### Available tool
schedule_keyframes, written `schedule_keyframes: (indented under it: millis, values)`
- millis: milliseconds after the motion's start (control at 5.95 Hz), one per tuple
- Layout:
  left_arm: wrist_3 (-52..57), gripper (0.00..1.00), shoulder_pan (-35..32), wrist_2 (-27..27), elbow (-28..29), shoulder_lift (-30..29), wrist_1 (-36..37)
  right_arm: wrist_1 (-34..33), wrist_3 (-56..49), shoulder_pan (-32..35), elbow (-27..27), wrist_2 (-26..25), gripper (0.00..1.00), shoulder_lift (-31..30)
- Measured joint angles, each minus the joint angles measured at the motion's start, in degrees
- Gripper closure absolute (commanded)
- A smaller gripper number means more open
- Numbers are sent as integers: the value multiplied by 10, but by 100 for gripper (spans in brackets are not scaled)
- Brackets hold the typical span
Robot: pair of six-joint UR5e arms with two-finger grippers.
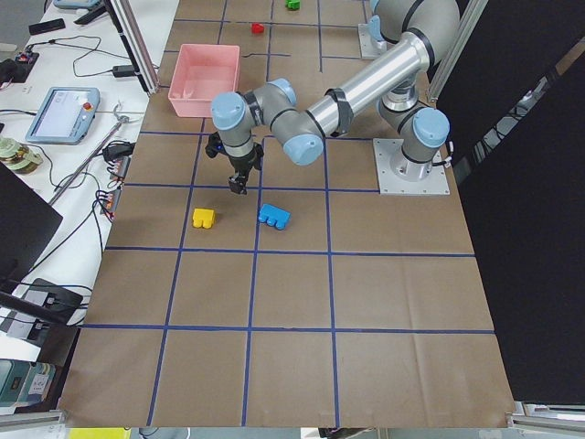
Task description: Put all blocks into box
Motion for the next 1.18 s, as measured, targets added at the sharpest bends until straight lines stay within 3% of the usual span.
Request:
schedule_keyframes:
  millis: [168, 673, 841, 1009, 1177]
  values:
    - [30, 1, 10, 8, -24, -21, 35, -26, -35, -30, 13, -12, 1, 21]
    - [67, 3, 33, 22, -120, -40, 142, -204, -116, -80, 111, -15, 0, 91]
    - [70, 30, 34, 22, -135, -43, 165, -247, -126, -87, 143, -16, 0, 110]
    - [71, 69, 34, 22, -140, -46, 173, -269, -133, -94, 168, -17, 1, 125]
    - [73, 100, 34, 22, -140, -47, 176, -281, -143, -100, 183, -18, 0, 134]
